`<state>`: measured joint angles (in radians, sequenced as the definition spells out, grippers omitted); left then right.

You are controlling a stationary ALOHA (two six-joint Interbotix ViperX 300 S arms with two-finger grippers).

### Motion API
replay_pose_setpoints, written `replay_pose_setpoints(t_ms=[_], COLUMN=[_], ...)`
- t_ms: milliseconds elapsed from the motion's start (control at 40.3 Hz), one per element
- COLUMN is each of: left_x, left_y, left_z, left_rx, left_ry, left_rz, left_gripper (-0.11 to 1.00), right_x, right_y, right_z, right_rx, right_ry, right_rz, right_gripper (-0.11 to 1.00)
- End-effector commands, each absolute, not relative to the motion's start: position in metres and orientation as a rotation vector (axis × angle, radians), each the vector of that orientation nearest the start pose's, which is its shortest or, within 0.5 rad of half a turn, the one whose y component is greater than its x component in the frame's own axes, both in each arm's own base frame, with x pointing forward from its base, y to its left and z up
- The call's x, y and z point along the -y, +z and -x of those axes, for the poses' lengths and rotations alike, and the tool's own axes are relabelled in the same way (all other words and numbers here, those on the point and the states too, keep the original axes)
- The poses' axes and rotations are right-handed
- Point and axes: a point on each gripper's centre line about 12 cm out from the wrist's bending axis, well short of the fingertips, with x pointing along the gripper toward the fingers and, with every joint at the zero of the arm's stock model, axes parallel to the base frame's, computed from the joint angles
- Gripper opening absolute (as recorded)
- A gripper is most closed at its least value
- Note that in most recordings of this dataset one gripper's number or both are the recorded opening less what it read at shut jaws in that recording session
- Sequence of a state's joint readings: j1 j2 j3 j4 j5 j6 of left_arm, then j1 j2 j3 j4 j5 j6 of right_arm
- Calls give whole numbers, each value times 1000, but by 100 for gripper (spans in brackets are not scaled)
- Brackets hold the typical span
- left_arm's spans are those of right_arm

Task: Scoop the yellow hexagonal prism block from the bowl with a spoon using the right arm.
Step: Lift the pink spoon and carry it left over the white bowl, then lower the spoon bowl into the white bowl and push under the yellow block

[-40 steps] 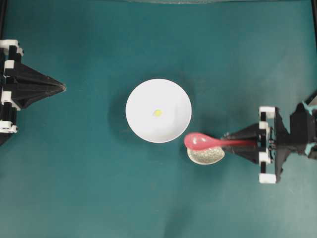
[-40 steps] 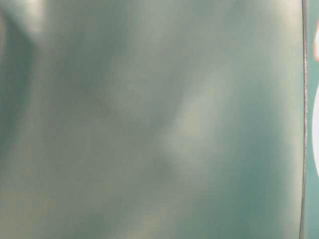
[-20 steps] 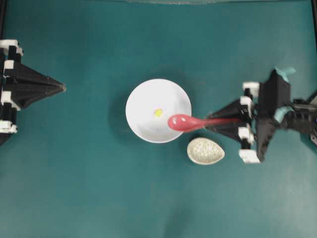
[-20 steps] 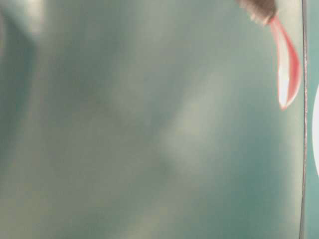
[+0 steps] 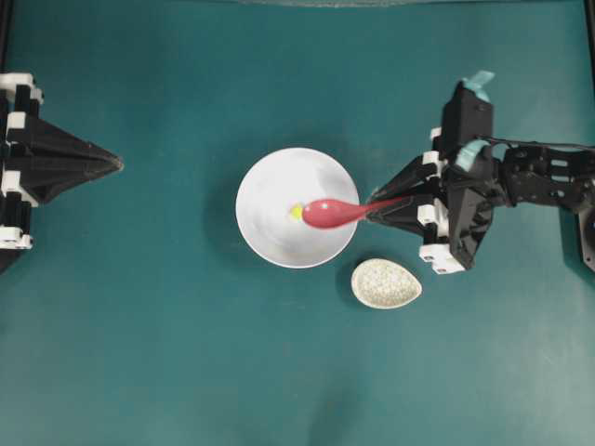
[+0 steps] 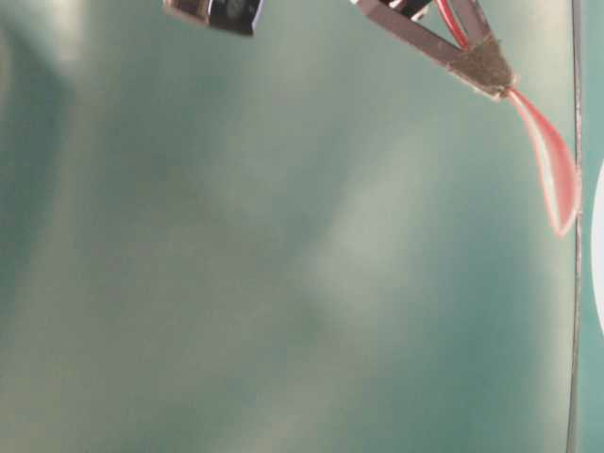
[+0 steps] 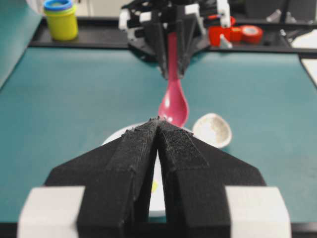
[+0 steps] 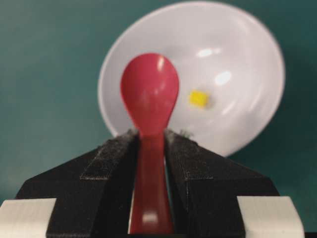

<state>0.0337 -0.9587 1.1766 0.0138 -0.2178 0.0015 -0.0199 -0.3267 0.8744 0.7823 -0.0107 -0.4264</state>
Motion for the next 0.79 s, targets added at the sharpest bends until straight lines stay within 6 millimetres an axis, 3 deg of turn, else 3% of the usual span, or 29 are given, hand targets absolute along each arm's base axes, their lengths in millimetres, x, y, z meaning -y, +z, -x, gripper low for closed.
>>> replay_pose_setpoints(t_ms=[0,323,770], left_x=[-7,-7,-7], left_y=[292,292,292], left_z=[-202,-202,-202], left_rx=[21,21,23], left_ry=[32,32,32], left_rz=[-18,-18,-20], left_gripper=[5,5,5], right_x=[12,27,30], right_y=[225,228,221], right_z=[-324,-340,-362], right_rx=[-540,-644,-785], right_ry=[-105,-84,-53], right_rz=[-378,-479,-557], right_gripper=[24,24,24])
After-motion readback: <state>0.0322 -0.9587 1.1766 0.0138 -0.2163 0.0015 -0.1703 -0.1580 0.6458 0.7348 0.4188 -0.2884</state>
